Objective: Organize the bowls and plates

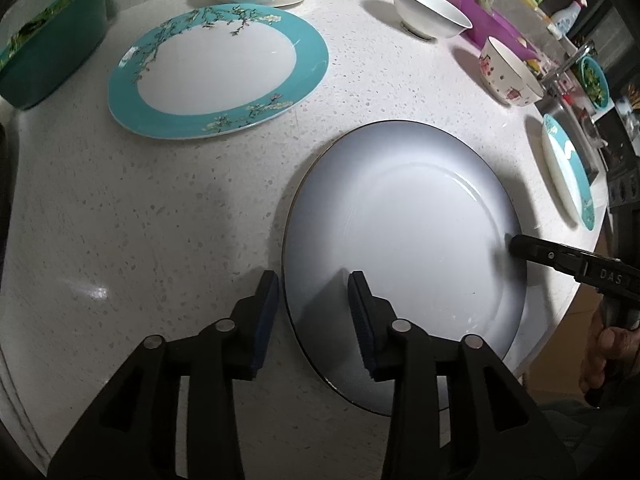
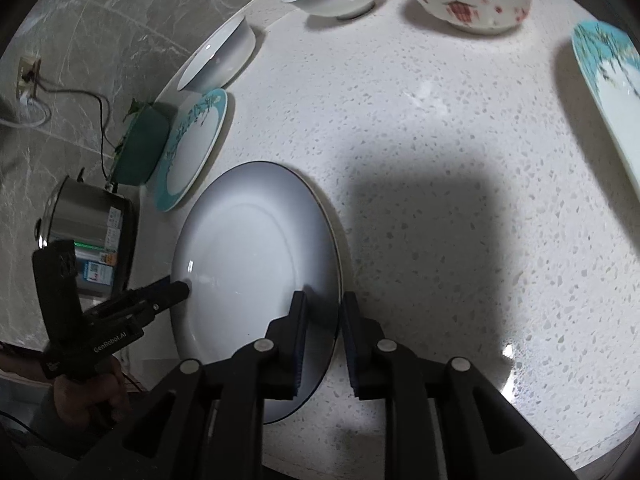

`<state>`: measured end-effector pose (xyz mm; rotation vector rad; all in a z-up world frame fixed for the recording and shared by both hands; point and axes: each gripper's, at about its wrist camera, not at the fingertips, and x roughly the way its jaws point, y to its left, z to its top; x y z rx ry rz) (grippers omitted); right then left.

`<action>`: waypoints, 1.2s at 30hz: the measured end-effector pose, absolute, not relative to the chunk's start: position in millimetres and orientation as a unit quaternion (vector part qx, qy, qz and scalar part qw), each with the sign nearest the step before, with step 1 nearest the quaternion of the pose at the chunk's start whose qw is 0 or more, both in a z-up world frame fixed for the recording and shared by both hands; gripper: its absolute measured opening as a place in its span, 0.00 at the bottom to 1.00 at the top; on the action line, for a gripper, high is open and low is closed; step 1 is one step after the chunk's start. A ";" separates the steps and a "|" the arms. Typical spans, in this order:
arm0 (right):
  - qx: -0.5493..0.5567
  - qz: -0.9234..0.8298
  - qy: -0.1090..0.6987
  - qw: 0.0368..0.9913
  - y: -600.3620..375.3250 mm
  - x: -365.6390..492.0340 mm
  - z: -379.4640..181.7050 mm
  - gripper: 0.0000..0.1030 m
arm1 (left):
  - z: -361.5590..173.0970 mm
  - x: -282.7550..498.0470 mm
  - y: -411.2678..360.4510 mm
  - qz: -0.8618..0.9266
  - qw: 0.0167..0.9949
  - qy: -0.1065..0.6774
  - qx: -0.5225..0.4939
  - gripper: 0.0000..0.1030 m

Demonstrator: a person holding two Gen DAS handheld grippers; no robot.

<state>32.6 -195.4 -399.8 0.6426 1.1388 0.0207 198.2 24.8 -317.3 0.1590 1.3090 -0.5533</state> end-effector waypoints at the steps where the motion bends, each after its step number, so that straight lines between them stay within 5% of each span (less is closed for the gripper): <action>1: 0.292 0.008 0.530 0.796 -193.9 32.4 -399.3 0.22 | -317.5 197.7 23.6 -0.253 0.756 0.599 0.074 0.42; 4: 0.267 0.005 0.531 0.804 -187.6 32.0 -397.0 0.25 | -318.5 197.2 23.8 -0.246 0.760 0.597 0.076 0.47; 8: 0.249 -0.001 0.525 0.814 -186.1 31.8 -392.6 0.48 | -316.0 199.1 31.4 -0.237 0.767 0.593 0.068 0.55; 13: 0.263 -0.015 0.508 0.820 -203.2 29.9 -382.0 0.51 | -296.2 211.4 48.8 -0.236 0.784 0.572 0.049 0.63; 25: 0.328 0.068 0.398 0.854 -252.7 118.0 -287.1 0.99 | -236.2 326.3 99.7 -0.238 0.821 0.517 -0.042 0.95; 36: 0.316 0.180 0.475 0.801 -189.7 243.7 -340.5 1.00 | -280.5 374.0 94.9 -0.218 0.801 0.555 -0.047 1.00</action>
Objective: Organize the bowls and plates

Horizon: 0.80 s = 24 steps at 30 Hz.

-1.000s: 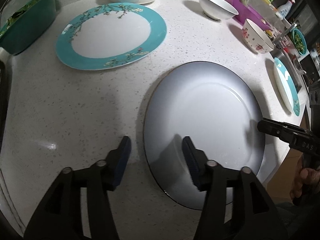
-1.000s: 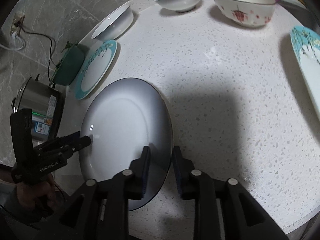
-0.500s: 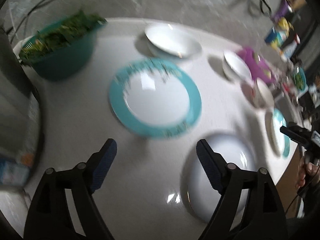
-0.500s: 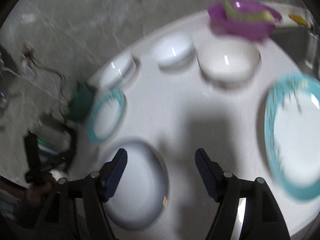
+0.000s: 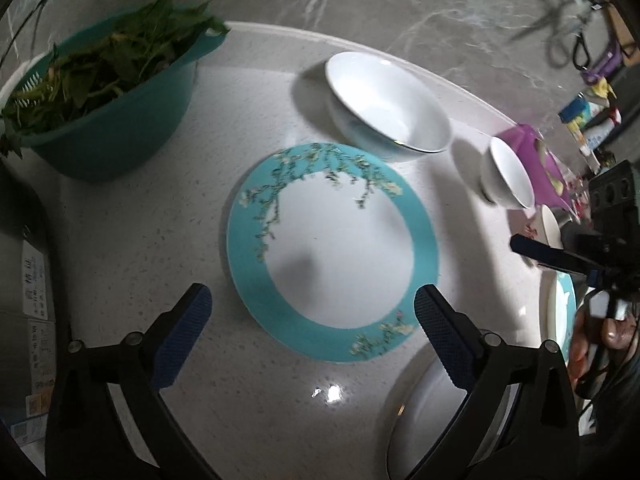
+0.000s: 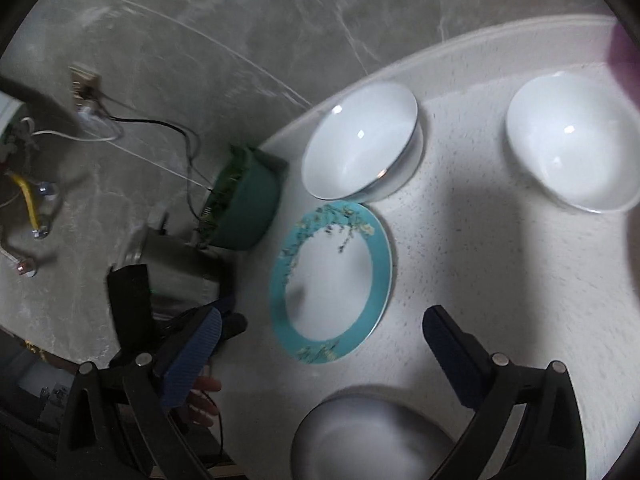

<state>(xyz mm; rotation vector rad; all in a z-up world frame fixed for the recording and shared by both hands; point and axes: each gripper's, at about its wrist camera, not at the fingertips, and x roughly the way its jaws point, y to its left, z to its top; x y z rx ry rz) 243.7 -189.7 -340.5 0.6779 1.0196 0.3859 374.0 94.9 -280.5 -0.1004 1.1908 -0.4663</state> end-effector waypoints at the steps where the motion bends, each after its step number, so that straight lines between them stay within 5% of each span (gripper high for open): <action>1: 0.313 0.179 0.483 0.798 -190.2 249.4 -346.4 1.00 | -285.4 376.5 96.0 -0.216 0.801 0.556 -0.049 1.00; 6: 0.324 0.179 0.518 0.771 -188.0 277.3 -376.4 1.00 | -306.2 392.6 98.7 -0.221 0.788 0.571 -0.065 1.00; 11: 0.323 0.192 0.529 0.761 -184.4 286.2 -389.1 0.82 | -321.2 410.4 100.3 -0.214 0.769 0.596 -0.082 0.98; 16: 0.322 0.188 0.542 0.753 -187.0 291.8 -398.9 0.79 | -326.9 415.7 99.2 -0.180 0.778 0.600 -0.055 0.97; 20: 0.329 0.187 0.538 0.754 -192.3 294.9 -400.9 0.73 | -337.2 417.4 100.2 -0.169 0.771 0.612 -0.054 0.74; 24: 0.330 0.189 0.541 0.750 -194.6 296.7 -401.0 0.72 | -340.0 415.7 99.1 -0.168 0.772 0.611 -0.050 0.65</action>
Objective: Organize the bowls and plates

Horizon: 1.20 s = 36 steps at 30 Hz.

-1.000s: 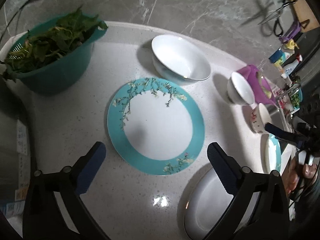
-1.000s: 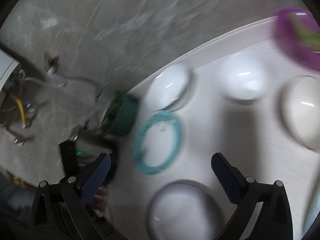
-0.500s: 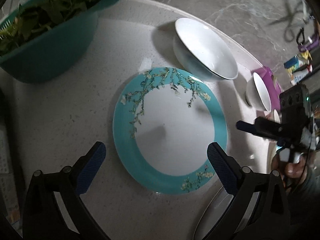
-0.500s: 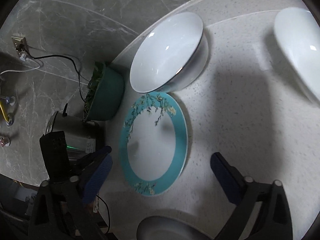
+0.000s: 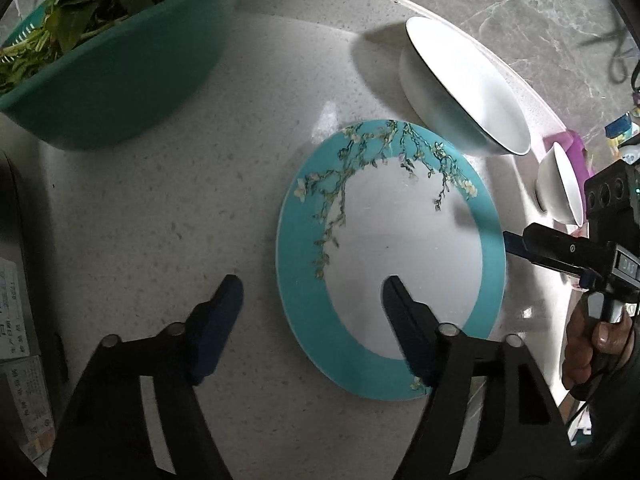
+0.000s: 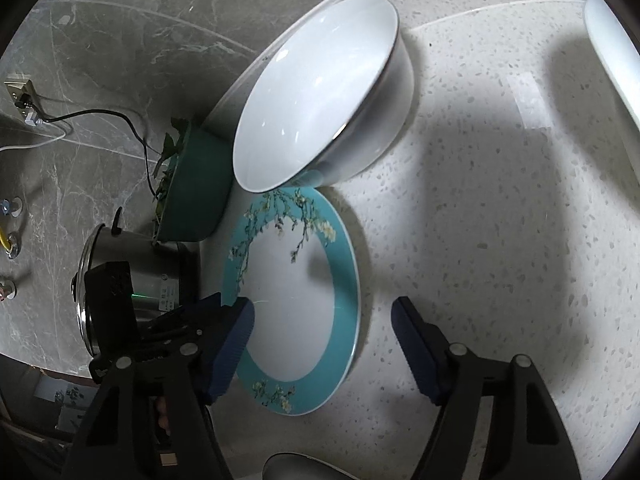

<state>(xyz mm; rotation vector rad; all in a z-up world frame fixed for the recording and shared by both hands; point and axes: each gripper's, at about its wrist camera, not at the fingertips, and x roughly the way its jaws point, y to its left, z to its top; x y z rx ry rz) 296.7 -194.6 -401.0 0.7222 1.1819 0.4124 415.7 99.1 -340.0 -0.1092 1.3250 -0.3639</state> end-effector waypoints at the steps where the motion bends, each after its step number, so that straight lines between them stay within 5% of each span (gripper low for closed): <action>1: 0.331 0.190 0.542 0.749 -194.6 297.4 -401.2 0.71 | -340.3 416.2 98.9 -0.170 0.771 0.611 -0.054 0.63; 8: 0.321 0.204 0.566 0.731 -182.8 304.8 -401.5 0.69 | -340.4 419.9 93.3 -0.181 0.769 0.611 -0.049 0.43; 11: 0.317 0.195 0.579 0.726 -179.8 305.3 -406.3 0.46 | -339.9 423.4 92.9 -0.181 0.769 0.611 -0.047 0.42; 15: 0.327 0.185 0.584 0.720 -184.2 304.7 -410.3 0.37 | -338.5 424.3 95.9 -0.181 0.769 0.611 -0.044 0.39; 19: 0.319 0.164 0.592 0.722 -188.4 302.8 -413.8 0.12 | -337.7 425.1 98.6 -0.172 0.772 0.612 -0.028 0.29; 36: 0.292 0.131 0.579 0.750 -181.9 294.7 -400.9 0.12 | -336.7 420.1 105.4 -0.167 0.777 0.607 -0.009 0.21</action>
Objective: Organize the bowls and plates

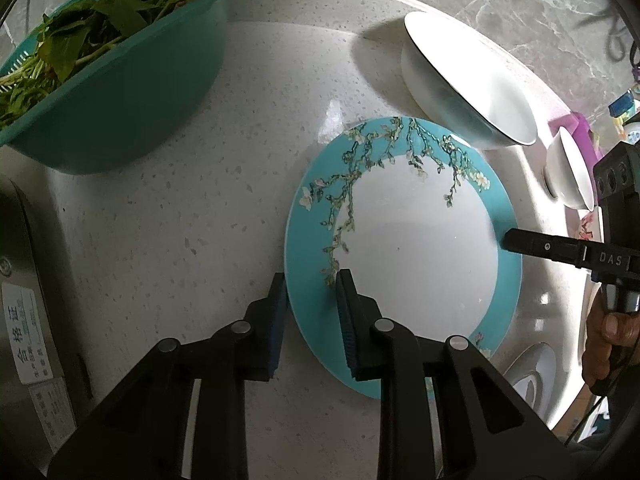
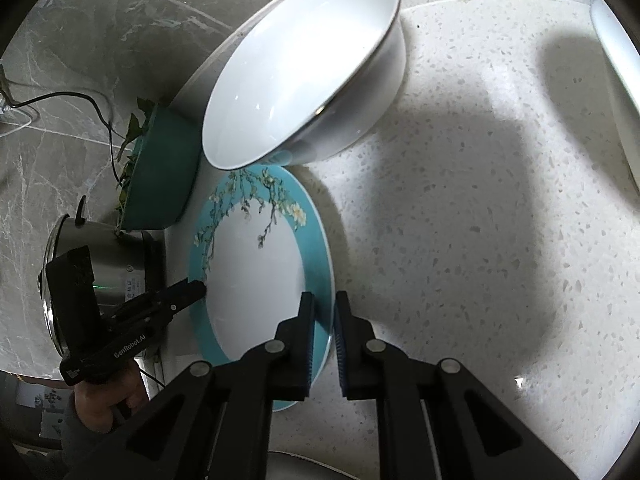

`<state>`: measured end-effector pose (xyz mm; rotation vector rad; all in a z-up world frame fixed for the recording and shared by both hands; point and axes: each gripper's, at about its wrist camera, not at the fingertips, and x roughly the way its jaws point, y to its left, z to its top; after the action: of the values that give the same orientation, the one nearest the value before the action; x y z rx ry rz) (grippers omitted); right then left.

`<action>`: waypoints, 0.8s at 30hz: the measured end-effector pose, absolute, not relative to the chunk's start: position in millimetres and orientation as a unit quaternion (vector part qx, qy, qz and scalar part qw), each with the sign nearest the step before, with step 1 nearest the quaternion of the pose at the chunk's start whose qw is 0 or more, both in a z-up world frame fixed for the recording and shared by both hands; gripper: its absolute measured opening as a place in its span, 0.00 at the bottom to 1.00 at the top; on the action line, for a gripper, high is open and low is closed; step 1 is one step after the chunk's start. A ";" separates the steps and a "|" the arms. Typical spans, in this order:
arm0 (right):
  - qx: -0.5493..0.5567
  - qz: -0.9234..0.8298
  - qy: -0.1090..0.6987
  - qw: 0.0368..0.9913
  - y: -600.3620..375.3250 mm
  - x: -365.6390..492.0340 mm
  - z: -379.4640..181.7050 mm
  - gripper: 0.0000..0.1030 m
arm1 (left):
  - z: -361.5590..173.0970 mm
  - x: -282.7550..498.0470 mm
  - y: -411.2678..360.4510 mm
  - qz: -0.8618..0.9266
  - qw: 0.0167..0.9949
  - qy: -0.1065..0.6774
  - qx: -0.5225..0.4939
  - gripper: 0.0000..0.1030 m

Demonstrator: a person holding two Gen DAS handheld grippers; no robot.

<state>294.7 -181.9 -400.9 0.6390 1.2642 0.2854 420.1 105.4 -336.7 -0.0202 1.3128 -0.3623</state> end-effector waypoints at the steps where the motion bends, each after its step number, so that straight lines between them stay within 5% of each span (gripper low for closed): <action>1: 0.292 0.131 0.578 0.750 -182.4 294.6 -400.1 0.12 | -336.4 418.8 105.3 -0.168 0.777 0.607 -0.009 0.21; 24: 0.300 0.113 0.552 0.770 -183.7 253.0 -365.1 0.12 | -294.3 366.8 102.3 -0.189 0.781 0.595 -0.012 0.21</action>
<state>253.0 -183.7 -365.1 0.6503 1.1966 0.2451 366.8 102.3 -294.3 -0.0269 1.2857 -0.4083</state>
